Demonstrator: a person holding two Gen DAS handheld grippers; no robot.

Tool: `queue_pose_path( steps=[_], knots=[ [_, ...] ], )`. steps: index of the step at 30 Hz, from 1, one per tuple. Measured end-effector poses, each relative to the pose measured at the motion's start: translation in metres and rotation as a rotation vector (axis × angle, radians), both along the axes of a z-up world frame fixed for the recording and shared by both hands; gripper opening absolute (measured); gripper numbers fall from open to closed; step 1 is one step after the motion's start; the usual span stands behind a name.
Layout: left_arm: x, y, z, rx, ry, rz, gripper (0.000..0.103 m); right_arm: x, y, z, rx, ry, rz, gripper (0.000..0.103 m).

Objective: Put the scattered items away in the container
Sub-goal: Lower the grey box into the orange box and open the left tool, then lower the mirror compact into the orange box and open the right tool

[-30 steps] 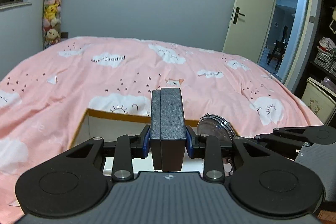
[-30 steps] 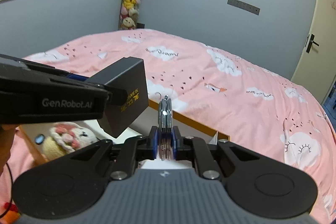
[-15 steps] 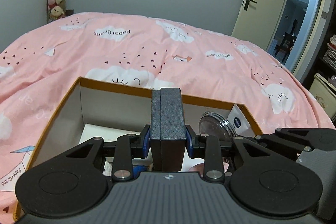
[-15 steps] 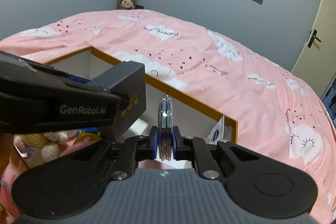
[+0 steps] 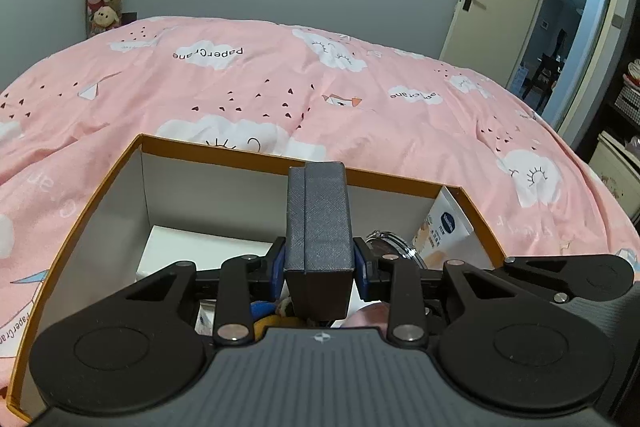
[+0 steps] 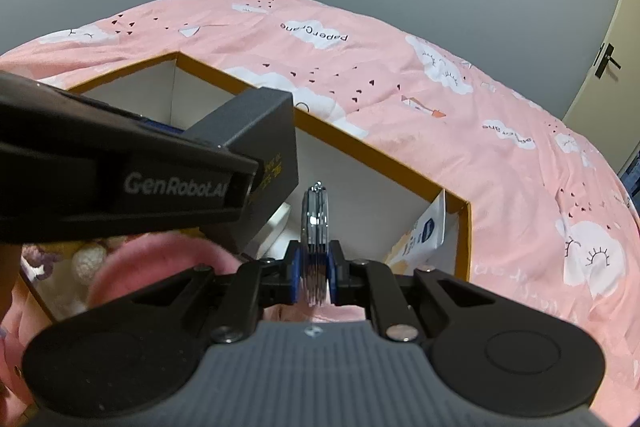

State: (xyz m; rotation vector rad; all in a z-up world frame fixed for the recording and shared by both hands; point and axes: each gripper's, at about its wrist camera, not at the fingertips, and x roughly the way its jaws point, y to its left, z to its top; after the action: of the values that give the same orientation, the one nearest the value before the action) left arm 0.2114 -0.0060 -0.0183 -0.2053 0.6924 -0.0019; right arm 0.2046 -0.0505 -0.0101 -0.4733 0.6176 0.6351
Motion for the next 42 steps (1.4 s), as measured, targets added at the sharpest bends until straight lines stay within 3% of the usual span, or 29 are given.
queue_pose_path(
  steps=[7, 11, 16, 26, 42],
  knots=[
    [-0.001, -0.004, -0.001, -0.008, 0.048, -0.026, 0.038, -0.003, 0.000, 0.000, -0.001, 0.014, 0.008, 0.014],
    [-0.002, 0.003, -0.004, -0.087, 0.069, -0.039, 0.038, -0.005, 0.001, 0.001, -0.003, 0.016, 0.018, 0.014],
    [0.000, 0.008, -0.010, -0.121, 0.091, -0.031, 0.038, -0.004, 0.003, 0.001, -0.006, 0.013, 0.030, 0.014],
    [-0.002, 0.011, -0.017, -0.114, 0.109, 0.006, 0.057, -0.006, 0.003, 0.001, -0.007, 0.019, 0.029, 0.014],
    [-0.018, 0.008, -0.007, 0.014, 0.047, 0.063, 0.060, -0.022, 0.005, 0.011, 0.032, 0.024, 0.059, 0.018]
  ],
)
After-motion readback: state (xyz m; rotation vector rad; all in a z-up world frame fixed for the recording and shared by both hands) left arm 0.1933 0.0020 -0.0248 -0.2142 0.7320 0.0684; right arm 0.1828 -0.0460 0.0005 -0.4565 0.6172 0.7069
